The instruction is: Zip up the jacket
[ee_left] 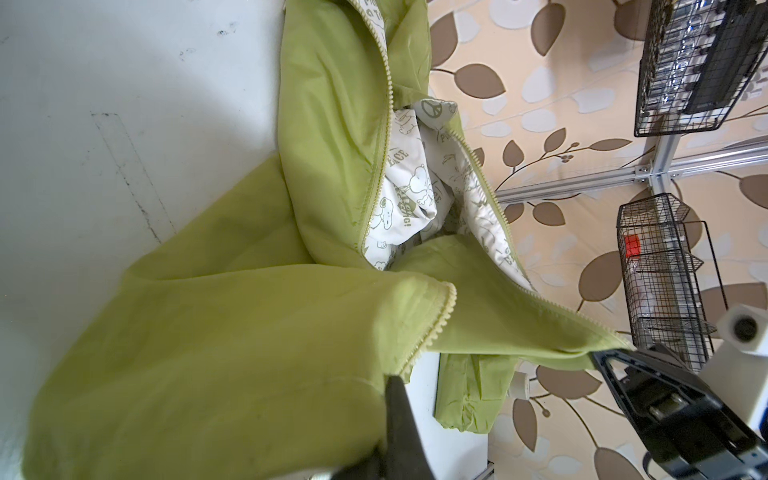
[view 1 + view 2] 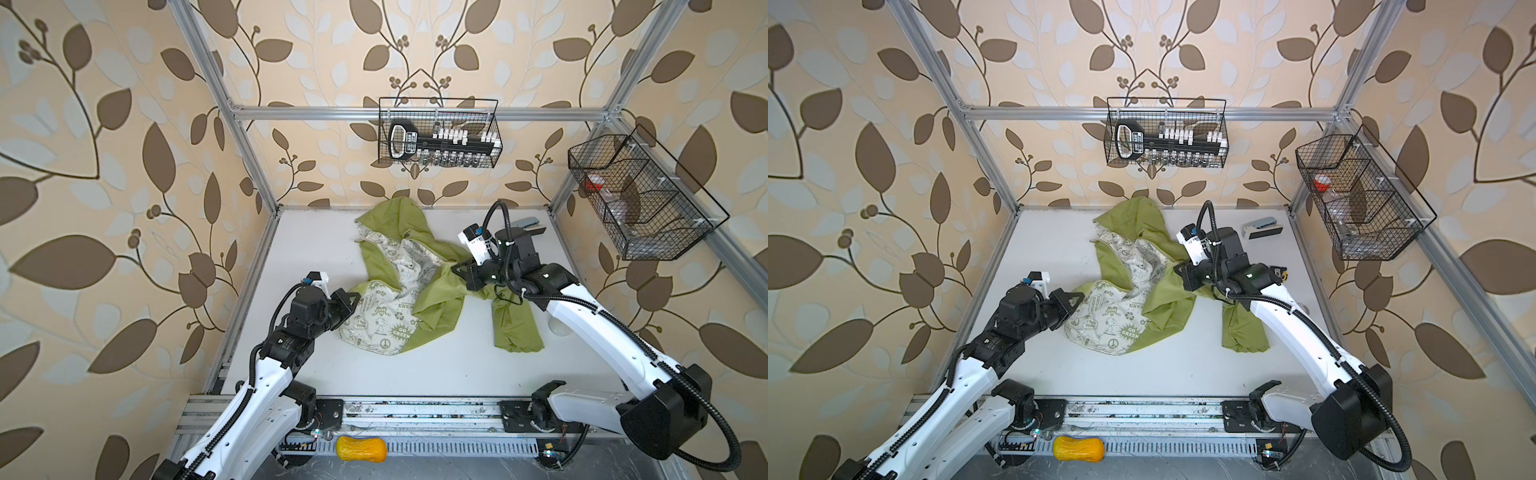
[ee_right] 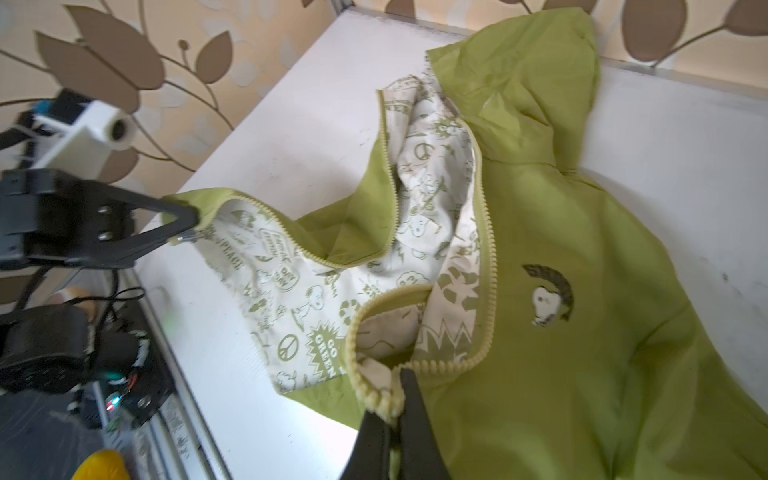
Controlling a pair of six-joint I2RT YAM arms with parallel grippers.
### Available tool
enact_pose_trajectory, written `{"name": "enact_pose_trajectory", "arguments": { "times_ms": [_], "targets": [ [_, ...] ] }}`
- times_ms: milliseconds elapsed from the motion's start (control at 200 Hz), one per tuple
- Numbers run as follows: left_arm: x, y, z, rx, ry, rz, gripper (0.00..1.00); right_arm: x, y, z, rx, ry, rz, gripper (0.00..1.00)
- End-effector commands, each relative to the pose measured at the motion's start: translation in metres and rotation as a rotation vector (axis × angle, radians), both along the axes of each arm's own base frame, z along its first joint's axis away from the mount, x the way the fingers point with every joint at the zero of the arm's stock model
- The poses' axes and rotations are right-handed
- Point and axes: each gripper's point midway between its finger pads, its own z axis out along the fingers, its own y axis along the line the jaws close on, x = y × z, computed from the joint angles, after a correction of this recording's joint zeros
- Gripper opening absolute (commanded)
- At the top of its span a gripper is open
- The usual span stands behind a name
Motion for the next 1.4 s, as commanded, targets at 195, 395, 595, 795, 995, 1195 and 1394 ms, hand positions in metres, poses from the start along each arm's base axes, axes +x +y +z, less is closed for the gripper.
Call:
{"name": "enact_pose_trajectory", "arguments": {
  "times_ms": [195,395,595,795,995,1195,1394],
  "targets": [
    [-0.001,-0.001,0.015,-0.023,-0.033,-0.008,0.00,-0.017,0.030,0.006,0.344,0.062,0.254,0.02],
    [-0.002,0.001,0.013,-0.022,-0.036,-0.001,0.00,-0.023,0.019,-0.012,0.419,0.116,0.232,0.06],
    [-0.001,0.001,0.011,-0.019,-0.030,-0.002,0.00,-0.049,0.015,-0.075,0.072,0.205,0.058,0.03],
    [-0.001,0.001,0.011,-0.007,-0.028,-0.005,0.00,-0.074,-0.013,-0.122,-0.142,0.238,-0.190,0.44],
    [-0.001,0.001,0.014,0.005,-0.031,-0.015,0.00,-0.082,-0.040,-0.099,-0.051,0.195,-0.395,0.51],
    [-0.002,0.004,0.011,0.020,-0.025,-0.004,0.00,-0.098,-0.011,-0.078,-0.031,0.178,-0.399,0.54],
    [-0.007,0.007,0.005,0.029,-0.008,0.005,0.00,-0.112,0.035,-0.079,-0.190,0.109,-0.401,0.64]
  ]
}}
